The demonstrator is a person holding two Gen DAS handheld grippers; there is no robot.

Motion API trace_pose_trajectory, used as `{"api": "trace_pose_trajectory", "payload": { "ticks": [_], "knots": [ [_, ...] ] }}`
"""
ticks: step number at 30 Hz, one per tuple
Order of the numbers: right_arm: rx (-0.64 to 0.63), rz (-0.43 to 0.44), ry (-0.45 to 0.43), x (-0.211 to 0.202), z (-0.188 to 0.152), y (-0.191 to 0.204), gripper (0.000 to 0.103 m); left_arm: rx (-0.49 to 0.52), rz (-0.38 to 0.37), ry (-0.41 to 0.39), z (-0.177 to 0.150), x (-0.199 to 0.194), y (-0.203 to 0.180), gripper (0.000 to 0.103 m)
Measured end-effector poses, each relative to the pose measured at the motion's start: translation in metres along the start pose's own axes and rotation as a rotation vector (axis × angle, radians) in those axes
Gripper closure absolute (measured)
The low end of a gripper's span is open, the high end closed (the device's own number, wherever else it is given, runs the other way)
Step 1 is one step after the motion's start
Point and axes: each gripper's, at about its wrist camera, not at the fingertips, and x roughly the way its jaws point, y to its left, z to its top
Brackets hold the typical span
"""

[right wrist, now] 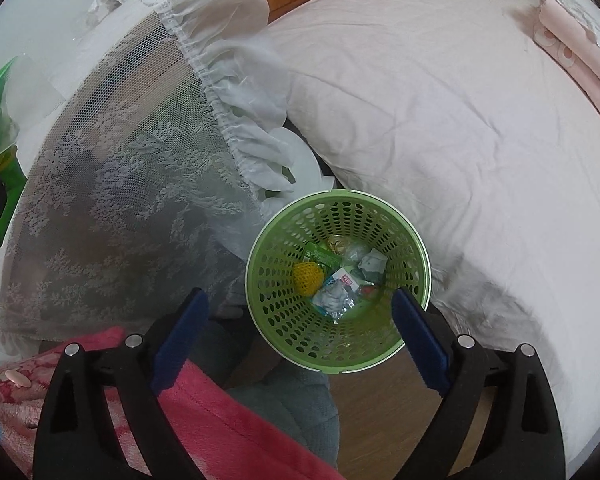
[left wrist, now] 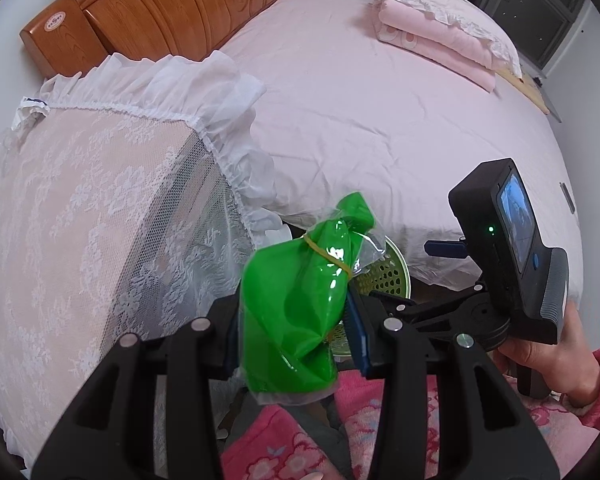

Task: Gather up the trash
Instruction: 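Drop the green candy wrapper into the basket with the left tool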

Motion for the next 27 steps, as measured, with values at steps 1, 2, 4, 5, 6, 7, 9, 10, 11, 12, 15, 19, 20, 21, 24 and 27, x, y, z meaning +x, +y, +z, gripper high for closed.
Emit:
{"api": "trace_pose_trajectory", "payload": {
  "ticks": [1,2,4,5,6,7,9,10,11,12,15,19,20,21,24,27],
  "knots": [
    [0.003,-0.001,-0.001,0.000,0.001,-0.001,0.011,0.000,-0.001,0.001,0.000,0.000,0.000,0.062],
    [0.005,-0.002,-0.003,0.001,0.002,-0.002,0.011,-0.001,-0.002,0.003,-0.001,0.001,0.000,0.062],
    [0.018,-0.007,-0.011,-0.002,0.001,-0.005,0.011,0.000,-0.005,0.007,-0.002,0.002,-0.001,0.062],
    [0.031,-0.008,-0.017,-0.005,0.000,-0.009,0.010,0.001,-0.008,0.010,-0.002,0.003,-0.002,0.062],
    [0.040,-0.010,-0.022,-0.006,0.000,-0.011,0.010,0.003,-0.013,0.015,-0.003,0.005,-0.003,0.062],
    [0.052,-0.014,-0.030,-0.009,-0.001,-0.015,0.010,0.004,-0.017,0.021,-0.003,0.007,-0.004,0.062],
    [0.080,-0.024,-0.044,-0.015,-0.004,-0.024,0.009,0.008,-0.028,0.036,-0.004,0.013,-0.008,0.062],
    [0.089,-0.028,-0.047,-0.016,-0.004,-0.026,0.008,0.013,-0.032,0.044,-0.004,0.017,-0.009,0.062],
    [0.106,-0.032,-0.054,-0.020,-0.006,-0.033,0.008,0.020,-0.033,0.055,-0.004,0.022,-0.012,0.062],
    [0.114,-0.034,-0.057,-0.022,-0.007,-0.036,0.008,0.028,-0.033,0.067,-0.005,0.028,-0.014,0.062],
    [0.146,-0.047,-0.059,-0.025,-0.012,-0.052,0.007,0.052,-0.057,0.120,-0.009,0.058,-0.022,0.062],
    [0.188,-0.067,-0.038,-0.025,-0.017,-0.075,0.007,0.070,-0.081,0.215,-0.017,0.115,-0.035,0.062],
    [0.192,-0.069,-0.034,-0.025,-0.017,-0.079,0.007,0.075,-0.079,0.237,-0.019,0.128,-0.039,0.062],
    [0.199,-0.077,-0.028,-0.024,-0.020,-0.085,0.007,0.080,-0.076,0.257,-0.021,0.139,-0.043,0.062],
    [0.210,-0.082,-0.016,-0.023,-0.026,-0.094,0.007,0.080,-0.093,0.303,-0.027,0.163,-0.055,0.062],
    [0.225,-0.075,-0.013,-0.022,-0.032,-0.104,0.007,0.087,-0.098,0.320,-0.029,0.174,-0.065,0.062]
  ]
}}
